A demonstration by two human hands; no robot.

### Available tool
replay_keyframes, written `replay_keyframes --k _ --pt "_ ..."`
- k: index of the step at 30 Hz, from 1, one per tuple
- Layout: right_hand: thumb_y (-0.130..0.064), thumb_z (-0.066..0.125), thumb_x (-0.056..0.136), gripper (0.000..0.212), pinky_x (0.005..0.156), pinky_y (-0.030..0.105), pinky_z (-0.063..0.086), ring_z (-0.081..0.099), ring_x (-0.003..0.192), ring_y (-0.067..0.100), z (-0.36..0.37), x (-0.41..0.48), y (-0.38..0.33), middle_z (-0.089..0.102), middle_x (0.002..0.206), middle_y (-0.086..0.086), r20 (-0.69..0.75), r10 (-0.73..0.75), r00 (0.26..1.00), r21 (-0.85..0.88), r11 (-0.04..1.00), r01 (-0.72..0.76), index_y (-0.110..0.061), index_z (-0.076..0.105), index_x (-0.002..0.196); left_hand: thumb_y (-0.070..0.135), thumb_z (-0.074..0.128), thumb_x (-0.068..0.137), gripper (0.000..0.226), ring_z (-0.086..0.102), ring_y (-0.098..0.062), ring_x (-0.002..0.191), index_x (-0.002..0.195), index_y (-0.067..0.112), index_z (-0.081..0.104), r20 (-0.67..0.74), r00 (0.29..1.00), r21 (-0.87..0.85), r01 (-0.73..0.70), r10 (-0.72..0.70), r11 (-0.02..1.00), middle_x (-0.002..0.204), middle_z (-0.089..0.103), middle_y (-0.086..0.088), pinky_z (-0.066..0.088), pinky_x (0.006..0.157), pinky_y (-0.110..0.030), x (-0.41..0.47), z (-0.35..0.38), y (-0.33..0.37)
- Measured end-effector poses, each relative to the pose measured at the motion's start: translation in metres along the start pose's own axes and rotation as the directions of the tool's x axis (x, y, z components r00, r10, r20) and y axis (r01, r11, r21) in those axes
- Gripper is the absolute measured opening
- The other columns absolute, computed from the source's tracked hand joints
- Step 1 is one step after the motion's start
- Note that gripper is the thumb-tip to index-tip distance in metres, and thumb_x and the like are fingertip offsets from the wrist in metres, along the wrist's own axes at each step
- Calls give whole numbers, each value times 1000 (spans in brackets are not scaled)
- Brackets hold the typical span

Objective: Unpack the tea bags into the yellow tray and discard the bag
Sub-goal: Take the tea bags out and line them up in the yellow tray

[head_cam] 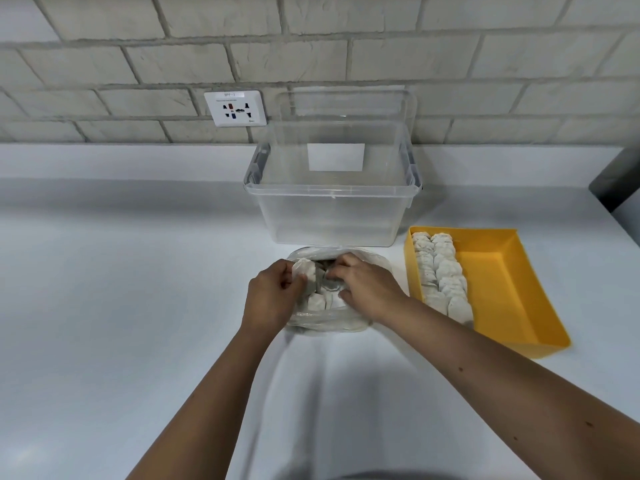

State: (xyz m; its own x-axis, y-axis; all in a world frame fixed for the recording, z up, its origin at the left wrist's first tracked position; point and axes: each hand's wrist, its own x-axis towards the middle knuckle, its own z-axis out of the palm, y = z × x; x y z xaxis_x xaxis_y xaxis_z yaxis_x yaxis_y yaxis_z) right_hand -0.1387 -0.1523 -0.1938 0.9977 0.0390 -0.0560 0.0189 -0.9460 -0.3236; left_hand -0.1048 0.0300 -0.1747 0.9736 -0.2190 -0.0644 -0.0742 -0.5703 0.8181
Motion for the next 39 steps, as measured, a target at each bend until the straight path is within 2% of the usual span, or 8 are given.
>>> replay_keyframes --k 8,14,20,23,27,33,36,39 --pt "-36 53 94 22 72 30 45 60 100 19 -1 3 -3 57 113 -8 -100 -43 994 -93 995 34 -29 71 106 23 63 93 14 64 -28 79 90 10 68 -2 1000 27 4 -4 1000 79 71 -7 47 70 -33 0 0 0" --pt "-27 66 89 4 74 27 46 61 88 11 -27 -21 9 66 91 -11 34 5 999 210 978 -12 -26 70 90 34 54 98 34 49 -21 67 82 6 63 -1 1000 -7 17 -17 1000 77 64 -17 38 62 -31 -1 -6 2" --pt "-18 67 90 7 67 24 49 61 67 11 -48 -33 -1 70 76 8 82 -31 996 665 746 -31 -13 70 89 38 55 97 40 47 -18 65 81 1 60 73 997 -79 -10 16 997 76 59 -22 41 66 -35 0 2 10" --pt "-20 67 91 7 62 26 49 59 58 8 -43 -19 -2 65 62 0 14 72 997 695 716 -61 -15 70 86 46 54 93 44 58 -27 68 83 5 65 147 989 -165 28 -4 986 74 65 -15 53 79 -48 0 7 13" --pt "-18 68 90 6 56 23 49 55 46 3 -39 -6 -1 62 57 -5 -19 194 981 699 704 -125 -13 70 89 40 54 98 39 71 -32 86 85 9 72 154 985 -247 118 -81 962 85 75 -13 56 89 -48 -1 10 11" --pt "-16 71 87 6 60 33 57 63 54 18 -33 3 1 66 57 2 54 236 970 773 605 -190 -11 72 85 31 71 89 15 60 -15 64 88 16 74 180 982 -200 87 -50 976 76 72 -12 49 71 -31 0 10 9" --pt "-13 65 91 10 64 33 58 66 58 16 -33 1 7 70 66 3 46 216 975 632 750 -196 -8 73 87 26 71 88 12 57 -17 63 83 15 73 77 992 -151 110 -100 982 80 72 -15 47 68 -32 4 13 1" --pt "-12 62 88 14 82 34 53 66 89 23 -29 -1 15 72 94 6 20 147 989 195 970 -149 -12 76 92 25 69 88 15 58 -19 65 82 12 72 54 991 -110 129 -123 986 79 71 -14 47 68 -33 5 10 -2"
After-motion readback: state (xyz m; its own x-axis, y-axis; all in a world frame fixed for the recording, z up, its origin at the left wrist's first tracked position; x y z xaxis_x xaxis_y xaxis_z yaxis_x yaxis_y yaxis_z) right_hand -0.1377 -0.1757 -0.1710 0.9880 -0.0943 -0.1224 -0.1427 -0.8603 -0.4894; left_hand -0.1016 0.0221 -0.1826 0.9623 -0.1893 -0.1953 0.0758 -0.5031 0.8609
